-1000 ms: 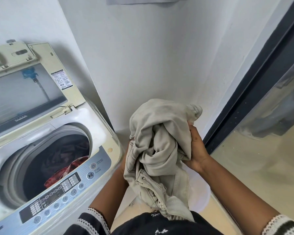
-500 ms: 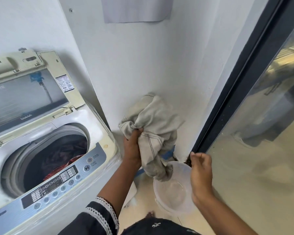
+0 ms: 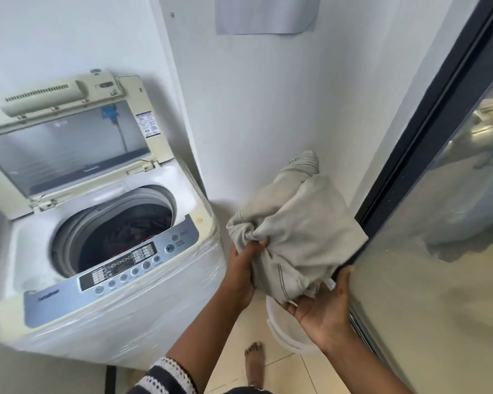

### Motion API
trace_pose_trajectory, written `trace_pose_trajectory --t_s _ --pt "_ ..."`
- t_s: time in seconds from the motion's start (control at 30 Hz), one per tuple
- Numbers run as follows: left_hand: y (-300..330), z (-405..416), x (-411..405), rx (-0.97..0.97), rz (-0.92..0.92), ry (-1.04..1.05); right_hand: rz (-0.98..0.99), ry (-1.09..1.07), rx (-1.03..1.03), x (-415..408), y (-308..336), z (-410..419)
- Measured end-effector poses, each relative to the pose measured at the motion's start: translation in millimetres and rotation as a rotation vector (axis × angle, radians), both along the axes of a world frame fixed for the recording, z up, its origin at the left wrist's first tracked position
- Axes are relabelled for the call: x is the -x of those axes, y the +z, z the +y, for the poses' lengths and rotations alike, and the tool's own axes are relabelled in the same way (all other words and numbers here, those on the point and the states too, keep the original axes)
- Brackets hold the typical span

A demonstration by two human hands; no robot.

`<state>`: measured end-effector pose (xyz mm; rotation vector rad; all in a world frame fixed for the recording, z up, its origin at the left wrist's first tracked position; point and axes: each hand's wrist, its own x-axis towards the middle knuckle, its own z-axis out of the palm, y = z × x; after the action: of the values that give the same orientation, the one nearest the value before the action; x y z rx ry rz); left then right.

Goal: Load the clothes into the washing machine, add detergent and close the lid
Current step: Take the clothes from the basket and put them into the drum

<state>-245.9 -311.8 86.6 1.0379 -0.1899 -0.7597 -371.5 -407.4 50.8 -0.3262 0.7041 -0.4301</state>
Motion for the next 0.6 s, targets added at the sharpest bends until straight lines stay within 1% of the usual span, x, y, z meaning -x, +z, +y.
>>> trace_pose_trajectory --t_s 0.1,0.13,0.2,0.27,0.43,0.5,0.6 --pt "-11 34 12 -0.028 -0.078 -0.023 -0.110 -0.056 -0.039 9 -6 -1" --pt "-15 45 18 -0.043 -0.100 -0.022 -0.139 -0.058 -0.021 11 -5 -2" --pt "-20 65 26 -0.060 -0.102 -0.018 -0.121 -0.033 0.026 12 -5 -5" --pt "-23 83 31 -0.098 -0.096 0.001 -0.079 0.068 0.053 16 -7 -2" --pt "-29 123 27 -0.197 -0.037 0.020 -0.030 0.413 0.075 11 -8 16" --pt "-31 140 25 -0.198 0.043 0.042 -0.032 0.484 0.076 9 -10 22" --pt "-35 164 27 -0.179 0.124 0.092 0.018 0.539 0.089 1 -9 31"
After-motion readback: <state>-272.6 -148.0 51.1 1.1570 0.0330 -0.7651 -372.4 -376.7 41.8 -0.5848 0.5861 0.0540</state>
